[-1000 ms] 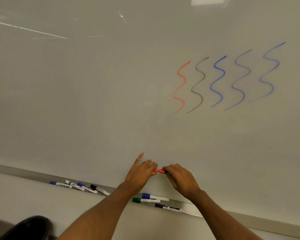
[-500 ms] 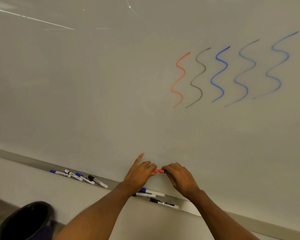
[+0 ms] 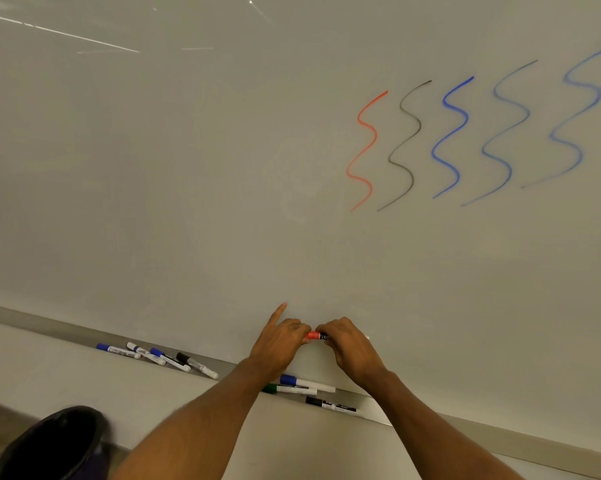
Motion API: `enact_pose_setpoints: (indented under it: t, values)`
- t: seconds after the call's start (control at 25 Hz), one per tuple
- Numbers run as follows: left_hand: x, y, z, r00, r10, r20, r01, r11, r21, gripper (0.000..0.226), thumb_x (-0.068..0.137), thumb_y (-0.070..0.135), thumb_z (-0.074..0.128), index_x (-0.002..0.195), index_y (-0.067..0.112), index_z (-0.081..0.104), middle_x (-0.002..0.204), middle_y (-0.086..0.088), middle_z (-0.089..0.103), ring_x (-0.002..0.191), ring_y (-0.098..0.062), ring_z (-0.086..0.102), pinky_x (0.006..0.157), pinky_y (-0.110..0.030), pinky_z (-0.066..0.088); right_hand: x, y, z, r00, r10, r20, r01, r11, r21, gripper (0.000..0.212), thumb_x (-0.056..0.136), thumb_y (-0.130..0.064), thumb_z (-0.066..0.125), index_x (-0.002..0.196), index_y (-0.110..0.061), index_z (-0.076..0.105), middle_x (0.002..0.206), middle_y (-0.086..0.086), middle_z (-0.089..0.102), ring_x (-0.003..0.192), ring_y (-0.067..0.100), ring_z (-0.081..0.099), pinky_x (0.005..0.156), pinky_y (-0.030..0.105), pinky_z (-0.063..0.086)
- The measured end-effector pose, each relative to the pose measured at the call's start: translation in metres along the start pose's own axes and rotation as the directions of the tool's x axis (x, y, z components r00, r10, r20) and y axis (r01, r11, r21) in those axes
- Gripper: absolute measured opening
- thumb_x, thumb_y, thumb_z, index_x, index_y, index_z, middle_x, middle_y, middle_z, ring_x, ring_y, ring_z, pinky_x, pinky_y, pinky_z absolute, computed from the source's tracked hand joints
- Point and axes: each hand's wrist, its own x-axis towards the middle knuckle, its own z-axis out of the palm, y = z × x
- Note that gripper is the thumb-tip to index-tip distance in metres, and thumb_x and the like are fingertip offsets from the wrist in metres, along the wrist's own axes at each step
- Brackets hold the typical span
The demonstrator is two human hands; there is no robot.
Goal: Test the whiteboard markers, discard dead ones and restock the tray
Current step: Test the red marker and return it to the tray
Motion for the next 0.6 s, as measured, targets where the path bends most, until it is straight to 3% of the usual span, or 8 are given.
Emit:
enact_pose_setpoints:
  t: [0.2, 0.32, 0.4, 0.6]
  values:
    - [-0.009, -0.025, 0.012, 1.0, 0.008, 0.012, -0.008, 1.0, 0.003, 0.022, 0.067, 0.033, 0.085, 0.081, 0.025, 0.071, 0.073, 0.009, 0.07, 0.072, -0.006, 0.066, 0.112, -0.037, 0.02, 0.015, -0.014, 0.027, 0.996, 0.076, 0.047, -0.078, 0.996, 0.042, 0.03, 0.093, -0.001, 0.051, 0.119, -0.012, 0.062, 0.111, 0.006, 0.065, 0.103, 0.02, 0.052, 0.086, 0.017, 0.033]
    - [-0.017, -0.04, 0.014, 0.999, 0.028, -0.023, -0.029, 0.999, -0.015, 0.022, 0.064, 0.028, 0.087, 0.076, 0.022, 0.071, 0.068, 0.007, 0.068, 0.068, -0.008, 0.065, 0.103, -0.04, 0.04, 0.024, -0.027, 0.041, 0.991, 0.121, 0.055, -0.125, 0.99, 0.073, 0.031, 0.092, 0.001, 0.051, 0.117, -0.011, 0.063, 0.11, 0.007, 0.066, 0.103, 0.022, 0.053, 0.085, 0.016, 0.032]
    - [-0.026, -0.052, 0.017, 0.999, 0.033, 0.025, -0.034, 0.999, 0.002, 0.024, 0.061, 0.031, 0.089, 0.074, 0.023, 0.071, 0.067, 0.008, 0.067, 0.067, -0.007, 0.064, 0.097, -0.04, 0.044, 0.027, -0.037, 0.053, 0.987, 0.14, 0.083, -0.147, 0.986, 0.083, 0.028, 0.093, -0.003, 0.051, 0.117, -0.012, 0.063, 0.111, 0.007, 0.066, 0.103, 0.02, 0.052, 0.084, 0.015, 0.032]
    - [-0.055, -0.09, 0.029, 0.998, -0.004, 0.061, 0.004, 1.0, 0.007, 0.026, 0.06, 0.034, 0.088, 0.077, 0.028, 0.07, 0.064, 0.009, 0.065, 0.064, -0.01, 0.063, 0.082, -0.036, 0.028, 0.04, -0.065, 0.084, 0.963, 0.202, 0.181, -0.224, 0.969, 0.108, 0.028, 0.096, -0.018, 0.051, 0.122, -0.017, 0.059, 0.116, 0.002, 0.063, 0.107, 0.017, 0.052, 0.09, 0.021, 0.039]
